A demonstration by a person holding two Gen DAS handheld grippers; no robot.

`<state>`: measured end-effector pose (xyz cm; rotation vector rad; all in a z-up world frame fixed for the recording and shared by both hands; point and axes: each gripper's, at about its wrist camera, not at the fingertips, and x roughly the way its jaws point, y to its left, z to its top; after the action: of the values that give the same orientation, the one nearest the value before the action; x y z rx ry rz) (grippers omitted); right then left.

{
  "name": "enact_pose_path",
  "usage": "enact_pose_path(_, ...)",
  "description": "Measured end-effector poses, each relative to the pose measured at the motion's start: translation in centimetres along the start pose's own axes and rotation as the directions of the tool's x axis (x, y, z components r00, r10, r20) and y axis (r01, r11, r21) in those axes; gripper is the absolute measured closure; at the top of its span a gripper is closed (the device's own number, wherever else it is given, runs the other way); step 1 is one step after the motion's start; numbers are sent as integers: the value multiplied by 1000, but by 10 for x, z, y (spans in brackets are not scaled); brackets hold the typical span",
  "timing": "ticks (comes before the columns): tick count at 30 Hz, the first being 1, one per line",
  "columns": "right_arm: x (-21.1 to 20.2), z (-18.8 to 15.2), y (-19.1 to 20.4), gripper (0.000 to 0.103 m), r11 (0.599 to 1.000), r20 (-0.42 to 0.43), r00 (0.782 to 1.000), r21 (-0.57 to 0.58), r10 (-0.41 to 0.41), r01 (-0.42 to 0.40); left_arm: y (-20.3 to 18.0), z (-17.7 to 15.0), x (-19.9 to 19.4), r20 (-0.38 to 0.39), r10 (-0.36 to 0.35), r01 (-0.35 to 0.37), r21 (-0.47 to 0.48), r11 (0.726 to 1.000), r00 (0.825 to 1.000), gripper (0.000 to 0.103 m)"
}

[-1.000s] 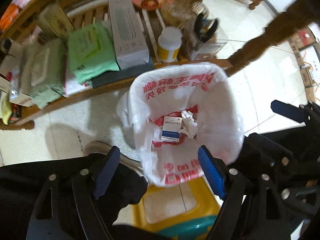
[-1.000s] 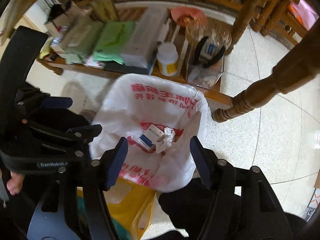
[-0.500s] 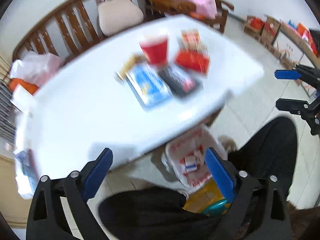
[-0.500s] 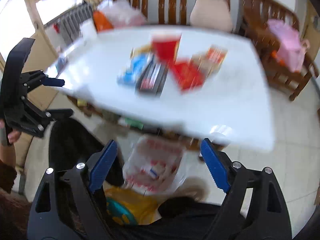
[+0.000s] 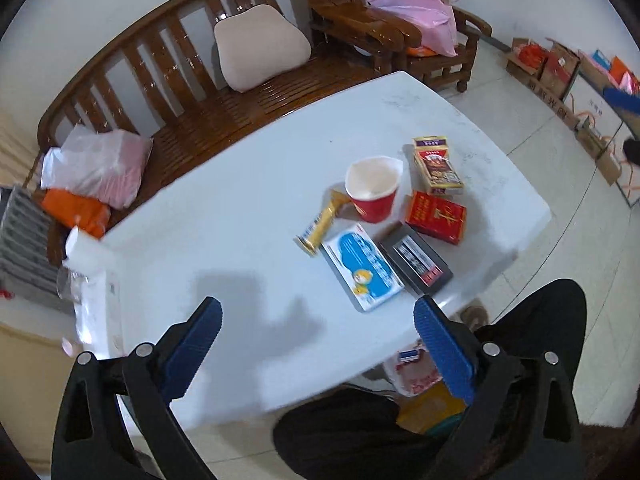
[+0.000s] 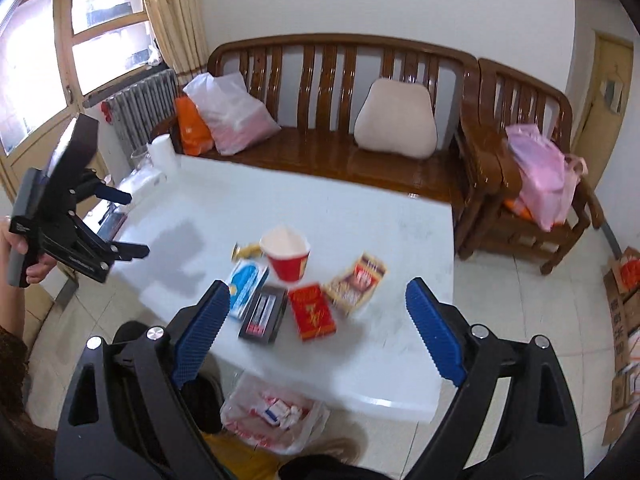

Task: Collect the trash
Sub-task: 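Raise both open tools back over the table, then grasp the yellow snack wrapper with the left tool while the right tool grasps the red cup rim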

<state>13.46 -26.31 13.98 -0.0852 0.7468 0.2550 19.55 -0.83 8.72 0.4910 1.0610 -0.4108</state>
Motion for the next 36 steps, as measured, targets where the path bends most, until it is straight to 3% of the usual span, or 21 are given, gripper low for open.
enact_pose_path(8, 22, 39, -14, 16, 1000, 1, 1000, 0, 0, 0, 23, 45, 20, -14, -32, 33, 33, 999, 999, 9)
enact_pose_path(15, 71, 56, -12, 16, 1000, -52, 998, -15, 17, -18, 21, 64, 68, -70, -18, 26, 104, 994, 997, 9)
enact_pose_path(28, 152, 61, -7, 16, 998, -159, 987, -43, 29, -36, 19, 80, 146, -167, -43, 69, 152, 986, 985, 9)
enact_pose_path(36, 220, 48, 4, 16, 995, -272, 961, -76, 41, -64, 21, 83, 198, -238, -77, 112, 137, 984, 968, 9)
